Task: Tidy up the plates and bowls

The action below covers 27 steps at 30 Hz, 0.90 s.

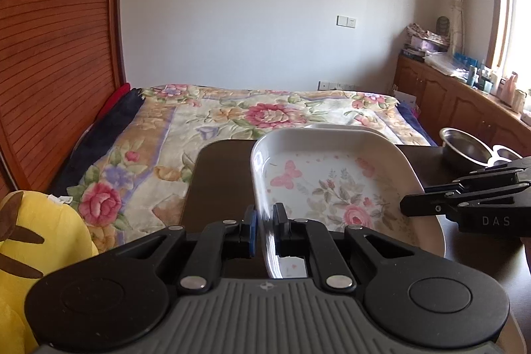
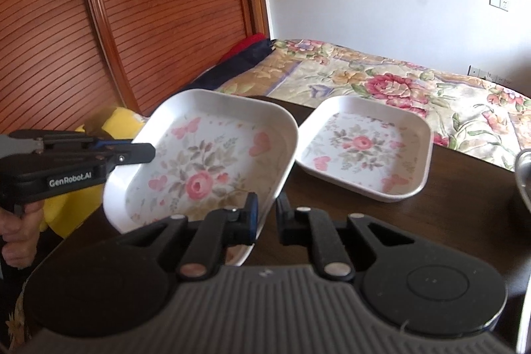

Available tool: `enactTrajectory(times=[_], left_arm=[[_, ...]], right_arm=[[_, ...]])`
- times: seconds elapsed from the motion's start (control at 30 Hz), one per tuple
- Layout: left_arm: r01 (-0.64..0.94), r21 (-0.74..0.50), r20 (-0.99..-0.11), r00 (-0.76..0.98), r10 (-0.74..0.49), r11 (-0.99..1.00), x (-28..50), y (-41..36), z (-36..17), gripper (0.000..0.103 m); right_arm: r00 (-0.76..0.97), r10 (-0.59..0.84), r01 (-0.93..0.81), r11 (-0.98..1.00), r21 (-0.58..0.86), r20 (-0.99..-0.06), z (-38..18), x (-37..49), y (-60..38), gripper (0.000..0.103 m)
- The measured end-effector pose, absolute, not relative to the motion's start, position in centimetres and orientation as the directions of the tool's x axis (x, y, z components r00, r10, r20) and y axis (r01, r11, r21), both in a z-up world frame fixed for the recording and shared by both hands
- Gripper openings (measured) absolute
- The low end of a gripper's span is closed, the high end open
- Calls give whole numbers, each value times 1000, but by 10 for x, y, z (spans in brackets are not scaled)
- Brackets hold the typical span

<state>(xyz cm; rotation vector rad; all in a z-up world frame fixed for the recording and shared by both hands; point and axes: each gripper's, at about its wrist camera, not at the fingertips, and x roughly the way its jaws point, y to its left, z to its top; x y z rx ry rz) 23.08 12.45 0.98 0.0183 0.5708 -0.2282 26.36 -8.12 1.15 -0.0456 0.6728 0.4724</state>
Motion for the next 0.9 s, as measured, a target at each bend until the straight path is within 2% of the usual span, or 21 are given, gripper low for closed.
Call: enactTrajectory(times=[0.9], left_arm=[[283, -51, -522, 810, -267, 958, 147, 71, 16, 10]], right_arm=[[737, 385, -376, 916, 137, -556, 19, 199, -156, 13]])
